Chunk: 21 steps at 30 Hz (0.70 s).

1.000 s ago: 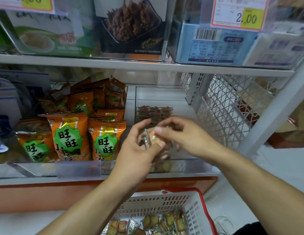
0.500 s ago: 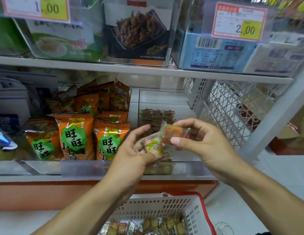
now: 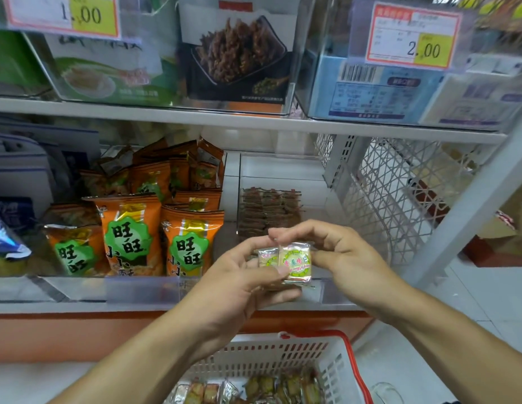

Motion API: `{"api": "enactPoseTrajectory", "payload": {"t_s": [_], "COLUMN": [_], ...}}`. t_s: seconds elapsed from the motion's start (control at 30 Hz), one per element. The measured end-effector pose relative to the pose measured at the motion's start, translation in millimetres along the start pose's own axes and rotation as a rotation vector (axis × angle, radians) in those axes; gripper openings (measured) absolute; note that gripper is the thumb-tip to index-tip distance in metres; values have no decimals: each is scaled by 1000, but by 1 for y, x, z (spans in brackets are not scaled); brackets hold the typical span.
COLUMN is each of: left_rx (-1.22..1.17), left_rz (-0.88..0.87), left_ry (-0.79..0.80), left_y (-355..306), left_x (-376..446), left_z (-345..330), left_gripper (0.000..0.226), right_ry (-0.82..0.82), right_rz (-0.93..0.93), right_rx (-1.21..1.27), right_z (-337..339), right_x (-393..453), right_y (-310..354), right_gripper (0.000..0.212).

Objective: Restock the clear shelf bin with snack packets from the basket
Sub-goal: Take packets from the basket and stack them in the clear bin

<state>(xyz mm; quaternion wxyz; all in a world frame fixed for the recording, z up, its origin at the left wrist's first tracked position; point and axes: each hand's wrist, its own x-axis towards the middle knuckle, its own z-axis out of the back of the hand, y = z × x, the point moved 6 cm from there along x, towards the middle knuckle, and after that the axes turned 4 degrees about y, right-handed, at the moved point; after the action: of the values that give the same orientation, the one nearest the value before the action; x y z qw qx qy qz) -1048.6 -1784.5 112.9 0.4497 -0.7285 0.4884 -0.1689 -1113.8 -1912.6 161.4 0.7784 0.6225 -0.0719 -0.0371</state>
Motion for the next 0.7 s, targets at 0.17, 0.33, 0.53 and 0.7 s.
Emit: {"api": "enactPoseTrajectory", "payload": {"t_s": [0.17, 0.33, 0.53, 0.7], "left_rx": [-3, 144, 379, 1122], "left_rz": [-59, -20, -38, -253], "left_ry": [-78, -51, -72, -92], "left_y": [-3, -4, 1, 2], "left_x": [1, 1, 4, -3], "left_z": [6, 3, -2, -10], "left_gripper": [65, 91, 105, 84], "right_ry": [-109, 227, 126, -214], "right_rz": [-95, -196, -163, -275], "right_rx": [76, -96, -127, -458], "right_z": [12, 0, 18, 67], "right_x": [3, -3, 9, 42], "right_y": [-5, -15, -15, -38], "right_gripper": [34, 45, 40, 44]}}
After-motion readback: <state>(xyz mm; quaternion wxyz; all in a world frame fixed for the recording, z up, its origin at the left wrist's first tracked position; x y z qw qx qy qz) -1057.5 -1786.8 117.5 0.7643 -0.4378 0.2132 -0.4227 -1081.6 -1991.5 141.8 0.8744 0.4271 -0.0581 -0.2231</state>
